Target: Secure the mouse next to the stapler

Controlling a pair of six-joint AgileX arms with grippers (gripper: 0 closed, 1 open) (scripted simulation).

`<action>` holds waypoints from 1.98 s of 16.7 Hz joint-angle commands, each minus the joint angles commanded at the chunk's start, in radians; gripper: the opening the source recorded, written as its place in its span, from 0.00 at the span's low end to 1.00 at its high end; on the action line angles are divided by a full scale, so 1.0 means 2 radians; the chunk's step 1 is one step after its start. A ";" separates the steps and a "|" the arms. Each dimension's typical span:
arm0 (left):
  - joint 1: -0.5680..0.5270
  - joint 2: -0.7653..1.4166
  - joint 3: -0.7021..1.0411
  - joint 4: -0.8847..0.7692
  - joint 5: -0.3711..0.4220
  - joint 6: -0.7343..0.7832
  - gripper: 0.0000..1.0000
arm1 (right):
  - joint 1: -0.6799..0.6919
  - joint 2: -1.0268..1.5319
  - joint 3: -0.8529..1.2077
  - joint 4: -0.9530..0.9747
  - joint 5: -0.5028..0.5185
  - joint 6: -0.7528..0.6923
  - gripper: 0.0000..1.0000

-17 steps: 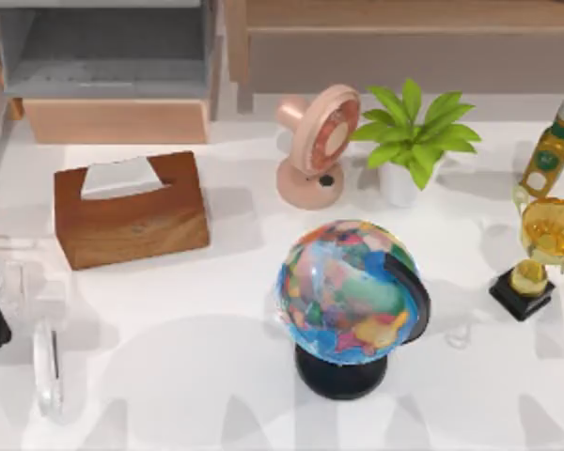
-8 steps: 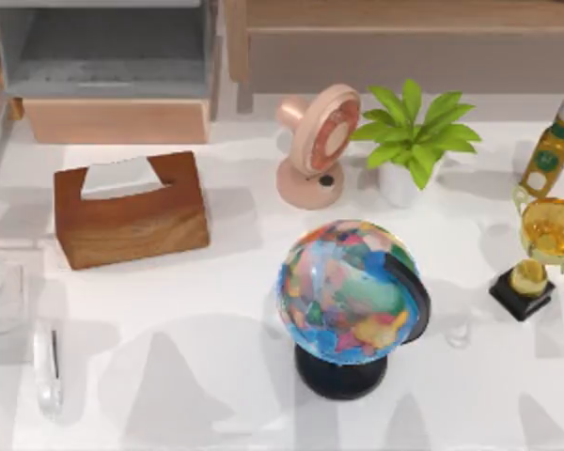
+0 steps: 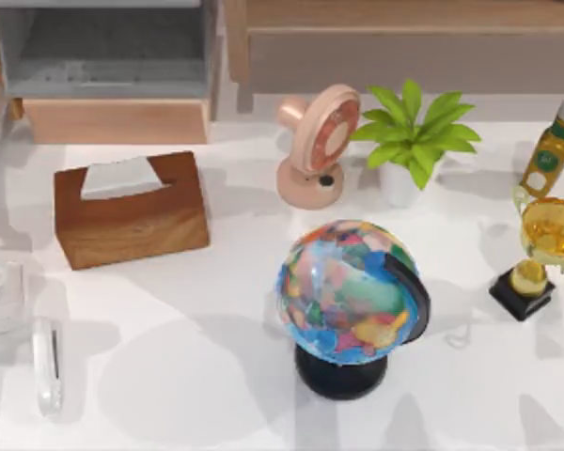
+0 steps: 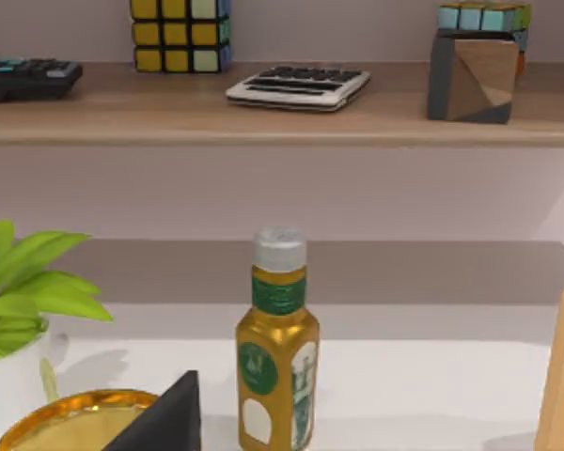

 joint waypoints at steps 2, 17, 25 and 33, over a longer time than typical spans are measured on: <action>0.017 0.107 0.096 -0.054 0.001 0.020 1.00 | 0.000 0.000 0.000 0.000 0.000 0.000 1.00; 0.034 0.372 0.363 -0.182 0.005 0.077 1.00 | 0.000 0.000 0.000 0.000 0.000 0.000 1.00; 0.033 0.373 0.341 -0.160 0.005 0.077 1.00 | 0.000 0.000 0.000 0.000 0.000 0.000 1.00; 0.032 0.370 0.319 -0.135 0.005 0.076 1.00 | 0.000 0.000 0.000 0.000 0.000 0.000 1.00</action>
